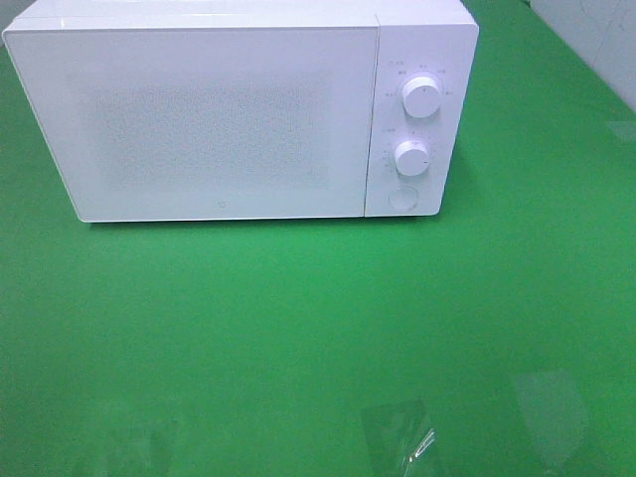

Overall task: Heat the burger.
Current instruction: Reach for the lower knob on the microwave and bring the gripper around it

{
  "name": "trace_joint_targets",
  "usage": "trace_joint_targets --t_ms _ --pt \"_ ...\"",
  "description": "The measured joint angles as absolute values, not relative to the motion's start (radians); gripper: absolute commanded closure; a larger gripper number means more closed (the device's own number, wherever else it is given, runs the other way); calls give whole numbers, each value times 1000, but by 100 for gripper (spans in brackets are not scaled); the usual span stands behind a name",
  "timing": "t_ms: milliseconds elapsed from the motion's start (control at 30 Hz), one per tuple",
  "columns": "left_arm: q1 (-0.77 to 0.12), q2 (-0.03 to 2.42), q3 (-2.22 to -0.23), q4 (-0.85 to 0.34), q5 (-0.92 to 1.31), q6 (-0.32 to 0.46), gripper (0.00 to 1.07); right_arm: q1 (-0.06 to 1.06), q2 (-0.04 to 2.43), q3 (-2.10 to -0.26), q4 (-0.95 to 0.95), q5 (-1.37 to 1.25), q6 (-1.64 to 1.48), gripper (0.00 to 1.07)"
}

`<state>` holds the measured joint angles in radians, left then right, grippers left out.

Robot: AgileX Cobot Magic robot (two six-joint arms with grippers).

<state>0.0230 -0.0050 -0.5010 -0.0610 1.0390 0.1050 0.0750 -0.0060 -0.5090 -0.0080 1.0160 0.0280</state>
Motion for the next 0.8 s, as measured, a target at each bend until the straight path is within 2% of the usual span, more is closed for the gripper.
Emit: trace_joint_targets --t_ms 533,667,800 --pt "23 -5 -501 -61 1039 105 13 75 31 -525 -11 941 21 30" --pt "23 -5 -501 -61 1039 105 13 75 97 -523 -12 797 21 25" --pt "23 -5 -501 -61 1039 105 13 75 164 -515 -27 686 21 25"
